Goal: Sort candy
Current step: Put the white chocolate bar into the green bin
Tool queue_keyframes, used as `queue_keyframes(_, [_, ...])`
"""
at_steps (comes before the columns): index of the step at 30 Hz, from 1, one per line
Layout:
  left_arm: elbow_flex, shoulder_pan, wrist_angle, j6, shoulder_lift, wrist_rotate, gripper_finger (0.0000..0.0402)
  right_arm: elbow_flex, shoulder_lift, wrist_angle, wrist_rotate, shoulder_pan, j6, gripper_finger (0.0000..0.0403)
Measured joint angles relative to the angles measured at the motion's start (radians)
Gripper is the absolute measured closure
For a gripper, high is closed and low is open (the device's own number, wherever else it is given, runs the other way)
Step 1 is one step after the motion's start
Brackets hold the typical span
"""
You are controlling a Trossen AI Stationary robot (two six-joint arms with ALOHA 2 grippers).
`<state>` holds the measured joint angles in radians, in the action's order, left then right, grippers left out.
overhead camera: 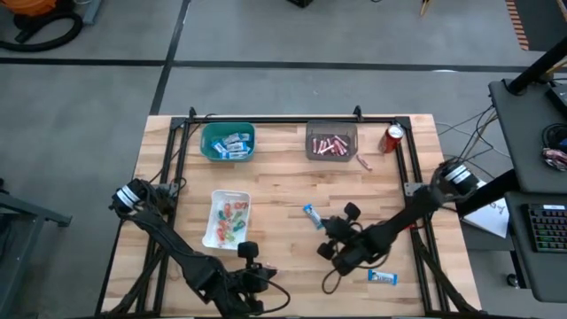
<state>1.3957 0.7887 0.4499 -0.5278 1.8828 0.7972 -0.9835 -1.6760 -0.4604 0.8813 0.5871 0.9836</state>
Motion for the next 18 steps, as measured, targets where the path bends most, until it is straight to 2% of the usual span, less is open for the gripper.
queue_keyframes(4, [-0.039,0.002,-0.032,0.019,0.001,-0.030,0.0402,0.055,0.062,0.044,0.015,0.034,-0.025,0.0394])
queue_keyframes(9, [-0.074,0.003,-0.184,0.208,-0.003,-0.147,0.0402,0.165,0.097,0.228,0.032,0.061,-0.158,0.0394])
queue_keyframes(13, [-0.115,0.000,-0.309,0.362,-0.032,-0.237,0.0402,0.309,0.103,0.523,0.028,0.062,-0.250,0.0394])
queue_keyframes(18, [-0.212,-0.009,-0.356,0.416,-0.119,-0.243,0.0402,0.493,0.090,1.016,0.026,0.062,-0.490,0.0394])
